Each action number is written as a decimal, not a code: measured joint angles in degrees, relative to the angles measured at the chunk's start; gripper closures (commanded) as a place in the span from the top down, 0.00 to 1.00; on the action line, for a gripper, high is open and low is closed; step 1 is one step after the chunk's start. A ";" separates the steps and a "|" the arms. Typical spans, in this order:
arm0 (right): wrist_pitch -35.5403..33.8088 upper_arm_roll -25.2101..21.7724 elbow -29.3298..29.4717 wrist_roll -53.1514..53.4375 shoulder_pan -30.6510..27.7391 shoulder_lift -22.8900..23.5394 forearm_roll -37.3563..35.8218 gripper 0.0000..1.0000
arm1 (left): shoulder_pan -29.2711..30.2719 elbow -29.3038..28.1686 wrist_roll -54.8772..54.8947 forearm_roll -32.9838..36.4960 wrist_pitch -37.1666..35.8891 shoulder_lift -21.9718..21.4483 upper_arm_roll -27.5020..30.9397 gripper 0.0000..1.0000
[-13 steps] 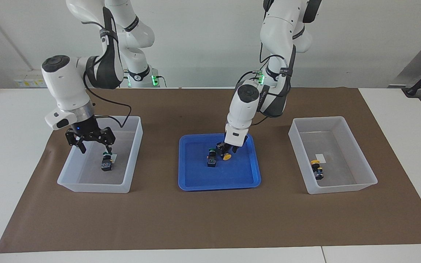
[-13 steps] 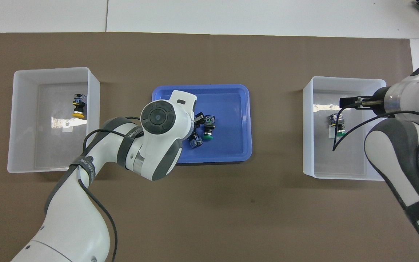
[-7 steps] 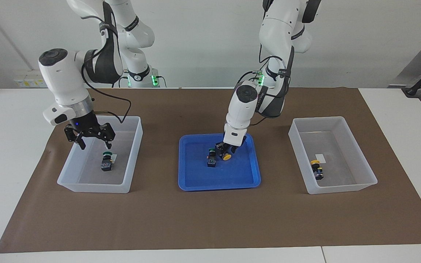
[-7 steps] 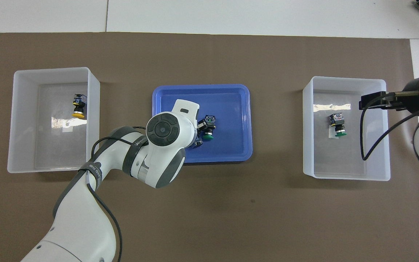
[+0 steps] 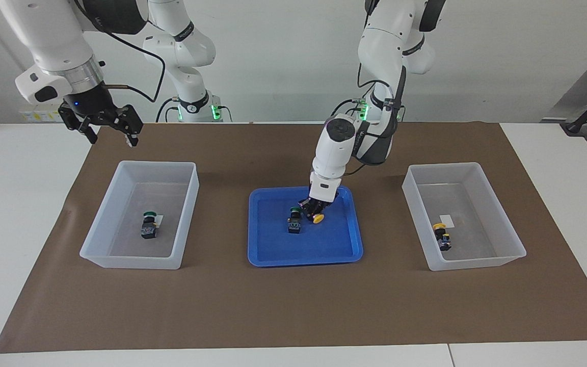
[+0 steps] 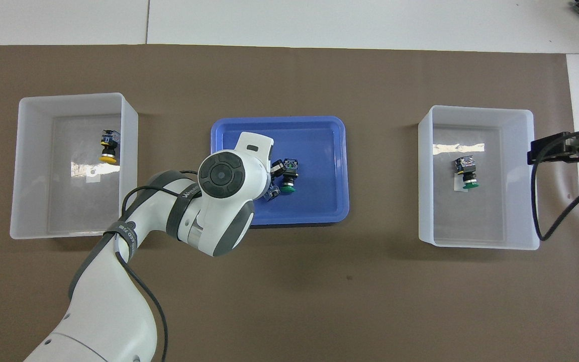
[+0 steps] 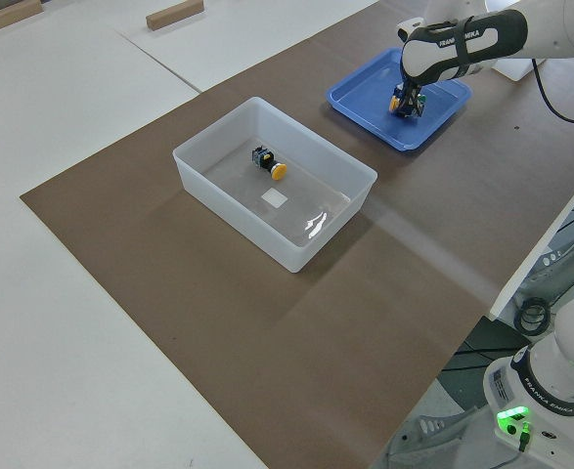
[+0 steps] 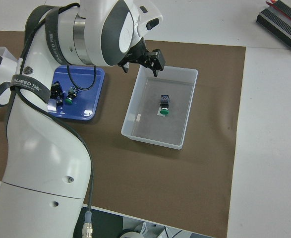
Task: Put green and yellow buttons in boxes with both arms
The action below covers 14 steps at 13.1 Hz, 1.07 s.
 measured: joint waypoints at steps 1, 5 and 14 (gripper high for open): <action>-0.01 0.08 -0.10 0.66 0.03 0.09 0.00 1.00 | 0.57 2.35 0.08 0.73 -2.76 0.13 0.28 0.00; 2.73 0.99 -2.11 5.43 4.38 0.15 0.18 1.00 | 6.75 14.55 3.65 4.01 -16.11 0.21 0.55 0.00; 32.27 1.58 -5.69 31.66 24.58 16.46 0.40 1.00 | 31.19 24.14 51.53 0.70 -35.71 -0.17 0.44 0.00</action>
